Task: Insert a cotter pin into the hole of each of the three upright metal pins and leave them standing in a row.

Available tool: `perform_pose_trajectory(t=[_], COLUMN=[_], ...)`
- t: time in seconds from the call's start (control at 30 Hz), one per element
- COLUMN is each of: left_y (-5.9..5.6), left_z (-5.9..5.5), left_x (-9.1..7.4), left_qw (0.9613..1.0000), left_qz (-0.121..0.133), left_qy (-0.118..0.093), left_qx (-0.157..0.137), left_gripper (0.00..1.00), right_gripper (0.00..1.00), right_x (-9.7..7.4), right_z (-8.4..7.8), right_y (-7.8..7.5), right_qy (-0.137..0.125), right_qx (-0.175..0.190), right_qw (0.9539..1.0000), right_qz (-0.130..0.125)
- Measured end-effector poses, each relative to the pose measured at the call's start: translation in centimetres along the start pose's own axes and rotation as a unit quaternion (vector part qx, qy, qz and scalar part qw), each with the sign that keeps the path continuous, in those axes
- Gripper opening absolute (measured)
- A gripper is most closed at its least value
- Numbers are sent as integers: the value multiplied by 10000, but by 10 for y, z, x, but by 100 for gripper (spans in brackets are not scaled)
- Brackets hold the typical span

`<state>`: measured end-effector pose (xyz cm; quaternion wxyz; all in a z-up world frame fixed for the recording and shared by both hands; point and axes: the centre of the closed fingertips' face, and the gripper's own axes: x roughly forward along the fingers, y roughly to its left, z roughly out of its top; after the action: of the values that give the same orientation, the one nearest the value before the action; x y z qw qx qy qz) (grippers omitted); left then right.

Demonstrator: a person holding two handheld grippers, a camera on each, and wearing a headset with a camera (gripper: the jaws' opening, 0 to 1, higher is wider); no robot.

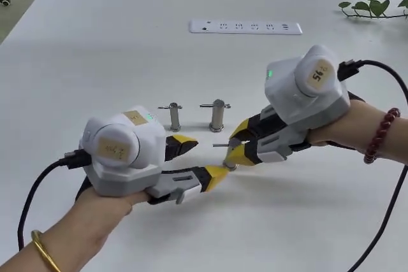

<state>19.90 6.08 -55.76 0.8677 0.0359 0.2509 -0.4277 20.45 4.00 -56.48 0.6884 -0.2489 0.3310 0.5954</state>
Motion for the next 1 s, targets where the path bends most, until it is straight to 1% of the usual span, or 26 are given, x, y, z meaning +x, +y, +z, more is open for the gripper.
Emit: perform_pose_trajectory(t=[0.03,0.13,0.23,0.3,0.43,0.57,0.77,1.0], left_y=[0,3,7,9,13,16,21,24], left_z=[1,3,3,2,3,6,11,13], left_x=[-1,-6,-9,-12,-17,-21,-29,-33], left_qw=[10000,9999,9998,9998,9996,9992,9986,9979], left_qz=[2,87,162,204,262,330,463,555], left_qy=[-12,-58,-65,-72,-133,-200,-272,-329], left_qx=[-3,15,-14,-37,-52,-38,12,-31], left_gripper=[42,43,44,45,50,53,60,67], right_gripper=[11,11,10,10,9,9,8,8], right_x=[0,1,1,1,1,1,1,0], right_z=[0,0,-1,-1,-1,0,-1,-2], right_y=[0,0,-2,-2,-1,-1,-2,-1], right_qy=[1,15,31,17,-11,19,29,55], right_qx=[-2,-4,-8,63,-6,-171,-173,-251], right_qw=[10000,10000,10000,10000,10000,9999,9998,9997], right_qz=[7,-1,-32,-17,1,-4,1,18])
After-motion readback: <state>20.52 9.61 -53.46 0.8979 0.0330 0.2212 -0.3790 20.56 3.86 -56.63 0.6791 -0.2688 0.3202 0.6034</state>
